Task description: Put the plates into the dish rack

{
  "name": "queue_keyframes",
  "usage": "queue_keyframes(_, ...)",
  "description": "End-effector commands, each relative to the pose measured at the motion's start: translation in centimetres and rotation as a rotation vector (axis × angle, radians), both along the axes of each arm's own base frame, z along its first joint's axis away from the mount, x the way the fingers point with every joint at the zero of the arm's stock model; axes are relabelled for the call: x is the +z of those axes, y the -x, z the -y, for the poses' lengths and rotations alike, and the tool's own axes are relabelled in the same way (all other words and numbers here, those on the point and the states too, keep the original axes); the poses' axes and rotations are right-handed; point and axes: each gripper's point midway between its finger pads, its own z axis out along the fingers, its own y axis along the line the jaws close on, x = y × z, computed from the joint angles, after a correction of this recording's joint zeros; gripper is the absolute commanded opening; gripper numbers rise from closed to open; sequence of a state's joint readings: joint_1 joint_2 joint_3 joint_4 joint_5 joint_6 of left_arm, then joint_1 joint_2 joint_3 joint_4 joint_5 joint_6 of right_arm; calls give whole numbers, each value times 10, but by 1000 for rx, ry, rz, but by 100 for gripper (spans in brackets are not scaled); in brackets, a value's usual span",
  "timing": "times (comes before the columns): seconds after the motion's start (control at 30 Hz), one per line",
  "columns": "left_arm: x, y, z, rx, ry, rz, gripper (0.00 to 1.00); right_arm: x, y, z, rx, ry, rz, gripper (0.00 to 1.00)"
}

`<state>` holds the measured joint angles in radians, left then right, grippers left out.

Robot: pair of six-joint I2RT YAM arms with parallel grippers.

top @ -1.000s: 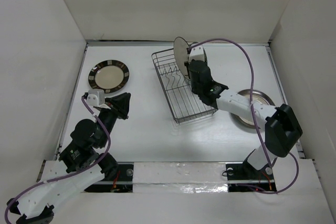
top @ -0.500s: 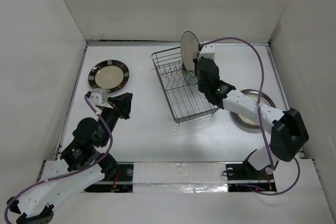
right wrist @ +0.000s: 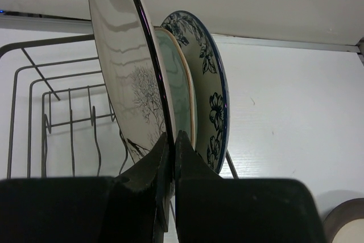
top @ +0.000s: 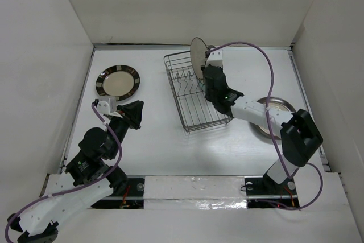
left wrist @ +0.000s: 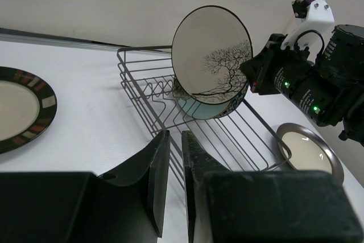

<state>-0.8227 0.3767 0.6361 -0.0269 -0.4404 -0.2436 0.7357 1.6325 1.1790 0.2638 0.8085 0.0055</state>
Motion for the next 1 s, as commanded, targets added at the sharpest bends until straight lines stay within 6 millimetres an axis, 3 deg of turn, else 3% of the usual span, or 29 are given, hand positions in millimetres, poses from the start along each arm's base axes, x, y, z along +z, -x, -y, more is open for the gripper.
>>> queue_keyframes(0.0, 16, 0, -1, 1, 33, 42, 12, 31, 1, 5, -101, -103, 96, 0)
queue_keyframes(0.13, 14, -1, 0, 0, 24, 36, 12, 64, 13, 26, -239, -142, 152, 0)
queue_keyframes(0.3, 15, 0, 0, 0, 29, 40, 13, 68, 20, 25, -261, -151, 147, 0)
queue_keyframes(0.53, 16, 1, 1, -12, 30, 42, 13, 30, 18, 21, -272, -127, 80, 0)
queue_keyframes(0.73, 17, 2, 1, -15, 32, 44, 13, 2, 10, -4, -198, -98, 23, 0)
queue_keyframes(0.8, 18, 3, 0, -14, 37, 46, 13, -18, 6, -10, -190, -56, -26, 0)
queue_keyframes(0.97, 16, 3, 1, -19, 31, 42, 14, -37, 1, -19, -185, -54, -64, 0)
